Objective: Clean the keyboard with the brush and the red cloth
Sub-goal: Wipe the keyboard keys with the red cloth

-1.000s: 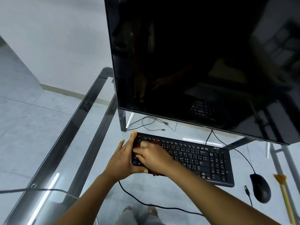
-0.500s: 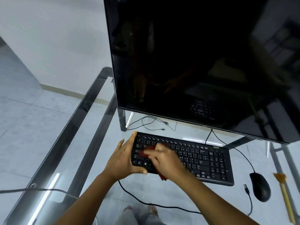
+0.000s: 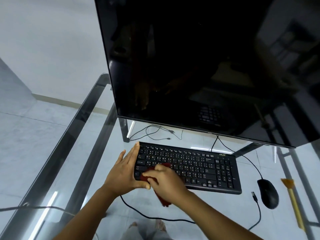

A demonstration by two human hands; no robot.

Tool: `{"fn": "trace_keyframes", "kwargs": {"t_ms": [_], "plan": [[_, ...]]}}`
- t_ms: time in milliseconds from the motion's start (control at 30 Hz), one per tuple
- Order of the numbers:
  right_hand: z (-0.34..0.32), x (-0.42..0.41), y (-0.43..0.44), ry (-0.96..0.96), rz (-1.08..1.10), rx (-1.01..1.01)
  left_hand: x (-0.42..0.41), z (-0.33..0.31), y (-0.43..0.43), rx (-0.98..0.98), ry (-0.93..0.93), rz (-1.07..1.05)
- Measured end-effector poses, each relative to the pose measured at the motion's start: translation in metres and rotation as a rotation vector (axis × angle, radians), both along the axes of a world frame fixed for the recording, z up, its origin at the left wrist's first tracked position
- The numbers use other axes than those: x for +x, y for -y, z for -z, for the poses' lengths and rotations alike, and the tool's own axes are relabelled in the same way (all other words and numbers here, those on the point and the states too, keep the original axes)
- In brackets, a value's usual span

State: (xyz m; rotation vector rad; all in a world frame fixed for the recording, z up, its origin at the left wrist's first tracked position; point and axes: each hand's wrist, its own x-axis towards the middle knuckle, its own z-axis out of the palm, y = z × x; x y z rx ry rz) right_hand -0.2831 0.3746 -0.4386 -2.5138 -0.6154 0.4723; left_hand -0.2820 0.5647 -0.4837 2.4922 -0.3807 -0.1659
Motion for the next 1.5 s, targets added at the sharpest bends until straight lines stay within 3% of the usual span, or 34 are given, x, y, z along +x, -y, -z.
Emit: {"fn": "trace_keyframes", "kwargs": {"t_ms": [100,267,333,467,600,633,767,933,1067,1133,1233,1400,1500], "plan": [[-0.009,0.012,0.011,0.036,0.005,0.002,0.001,-0.002,0.004,-0.036,-0.022,-0.010],[-0.011,0.065,0.041,0.238,0.489,-0.011,0.003,-0.006,0.007,-0.031,-0.005,-0.034],[-0.004,0.061,0.022,0.187,0.407,-0.020,0.000,-0.005,0.006,-0.023,-0.007,-0.051],[-0.008,0.039,-0.010,0.145,-0.025,-0.061,0.003,-0.004,0.008,-0.023,0.016,-0.038],[-0.009,0.089,0.002,0.235,0.360,-0.094,0.010,-0.007,0.014,-0.022,0.018,-0.038],[-0.008,0.086,-0.006,0.230,0.359,-0.084,0.009,-0.007,0.013,-0.015,0.019,-0.046],[-0.006,0.041,-0.037,0.088,-0.032,-0.023,0.000,-0.002,0.008,-0.009,0.012,-0.058],[-0.006,0.069,-0.015,0.166,0.239,-0.009,0.007,-0.006,0.011,-0.013,0.005,-0.061],[-0.009,0.020,-0.033,0.014,-0.109,-0.013,-0.001,-0.003,0.008,-0.024,0.007,-0.058],[-0.014,0.040,-0.014,0.041,-0.055,-0.041,0.003,-0.005,0.009,-0.015,-0.002,-0.045],[-0.011,0.066,0.011,0.177,0.239,-0.041,0.007,-0.007,0.008,-0.011,-0.009,-0.067],[-0.007,0.017,-0.005,-0.066,-0.150,-0.021,0.000,-0.002,0.004,-0.018,0.017,-0.070],[-0.013,0.048,0.008,0.066,0.051,-0.006,0.006,-0.006,0.011,-0.021,0.014,-0.054]]}}
